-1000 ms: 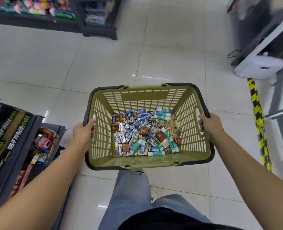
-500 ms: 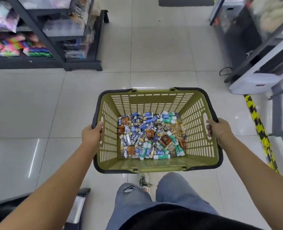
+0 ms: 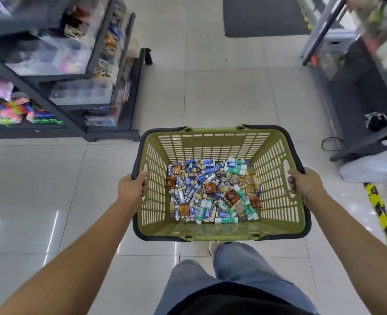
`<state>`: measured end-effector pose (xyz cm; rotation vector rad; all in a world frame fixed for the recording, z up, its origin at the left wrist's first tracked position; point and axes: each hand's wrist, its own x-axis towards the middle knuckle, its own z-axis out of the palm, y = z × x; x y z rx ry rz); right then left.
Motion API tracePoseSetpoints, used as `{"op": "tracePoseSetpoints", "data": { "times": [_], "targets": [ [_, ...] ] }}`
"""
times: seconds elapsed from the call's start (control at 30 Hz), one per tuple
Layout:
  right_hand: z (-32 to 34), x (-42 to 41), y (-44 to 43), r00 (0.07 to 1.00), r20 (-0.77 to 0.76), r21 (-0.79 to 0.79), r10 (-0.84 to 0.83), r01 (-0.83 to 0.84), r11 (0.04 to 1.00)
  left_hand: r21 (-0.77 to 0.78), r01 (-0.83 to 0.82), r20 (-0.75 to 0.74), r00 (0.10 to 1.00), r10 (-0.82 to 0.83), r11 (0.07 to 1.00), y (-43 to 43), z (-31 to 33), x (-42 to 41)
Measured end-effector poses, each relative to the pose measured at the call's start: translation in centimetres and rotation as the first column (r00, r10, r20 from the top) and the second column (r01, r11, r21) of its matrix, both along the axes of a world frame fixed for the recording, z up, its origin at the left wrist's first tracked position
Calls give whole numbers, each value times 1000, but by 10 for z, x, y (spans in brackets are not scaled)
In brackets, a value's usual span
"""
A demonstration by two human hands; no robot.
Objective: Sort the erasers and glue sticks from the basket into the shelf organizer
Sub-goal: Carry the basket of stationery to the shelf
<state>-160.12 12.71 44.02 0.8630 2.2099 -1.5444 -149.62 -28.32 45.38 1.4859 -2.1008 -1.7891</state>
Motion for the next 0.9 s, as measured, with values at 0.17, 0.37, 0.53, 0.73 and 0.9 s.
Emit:
{"op": "tracePoseSetpoints", "data": {
  "times": [0.17, 0.37, 0.53, 0.73, 0.9],
  "targets": [
    [11, -142, -35, 999, -5, 24, 49, -49, 999, -19, -13, -2, 1000, 13, 1000, -34, 3, -129],
    [5, -311, -81, 997, -11, 22, 82, -82, 996, 8, -51, 1, 999, 51, 999, -85, -14, -285],
    [-3, -449, -123, 998, -4, 25, 64, -64, 998, -19, -34, 13, 999, 34, 999, -133, -29, -431],
    [4, -605, -166, 999, -7, 41, 40, -40, 998, -1, 0, -9, 1000, 0, 1000, -186, -20, -601],
    [2, -732, -196, 999, -13, 35, 33, -33, 999, -10, 31, -23, 999, -31, 999, -226, -26, -735]
  ]
}}
